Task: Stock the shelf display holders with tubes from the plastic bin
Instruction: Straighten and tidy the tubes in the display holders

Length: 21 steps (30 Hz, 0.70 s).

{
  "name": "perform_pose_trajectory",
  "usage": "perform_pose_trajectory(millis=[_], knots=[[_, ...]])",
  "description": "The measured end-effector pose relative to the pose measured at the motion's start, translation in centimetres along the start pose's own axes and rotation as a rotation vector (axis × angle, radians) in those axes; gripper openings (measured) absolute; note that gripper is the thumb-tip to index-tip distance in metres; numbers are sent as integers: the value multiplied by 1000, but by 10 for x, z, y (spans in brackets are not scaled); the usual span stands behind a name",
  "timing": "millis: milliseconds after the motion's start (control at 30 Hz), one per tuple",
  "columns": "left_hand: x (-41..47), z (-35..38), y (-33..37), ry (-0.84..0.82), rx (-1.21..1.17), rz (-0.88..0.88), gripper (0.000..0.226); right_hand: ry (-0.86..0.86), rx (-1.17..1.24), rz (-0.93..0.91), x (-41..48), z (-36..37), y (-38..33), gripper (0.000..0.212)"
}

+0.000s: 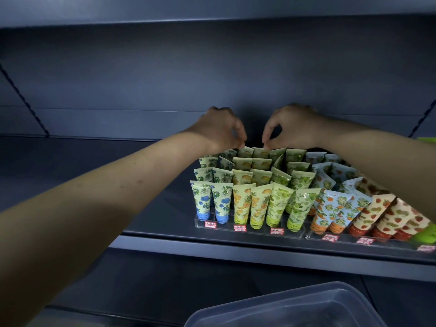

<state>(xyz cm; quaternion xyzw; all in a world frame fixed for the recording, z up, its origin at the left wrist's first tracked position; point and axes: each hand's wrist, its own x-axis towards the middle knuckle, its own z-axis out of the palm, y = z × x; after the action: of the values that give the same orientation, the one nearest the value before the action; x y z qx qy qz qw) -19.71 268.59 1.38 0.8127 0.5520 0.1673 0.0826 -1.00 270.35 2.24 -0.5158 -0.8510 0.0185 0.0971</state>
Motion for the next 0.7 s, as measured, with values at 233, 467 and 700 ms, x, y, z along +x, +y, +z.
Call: perform_pose_trajectory(millis=[233, 467, 700], knots=[[16, 16, 2, -46, 109, 33, 14, -54, -36, 10, 12, 13, 0, 14], [22, 22, -3, -77, 102, 29, 16, -24, -26, -20, 15, 18, -6, 19], [18, 18, -3, -82, 99, 21, 16, -29, -25, -38, 16, 20, -8, 22]])
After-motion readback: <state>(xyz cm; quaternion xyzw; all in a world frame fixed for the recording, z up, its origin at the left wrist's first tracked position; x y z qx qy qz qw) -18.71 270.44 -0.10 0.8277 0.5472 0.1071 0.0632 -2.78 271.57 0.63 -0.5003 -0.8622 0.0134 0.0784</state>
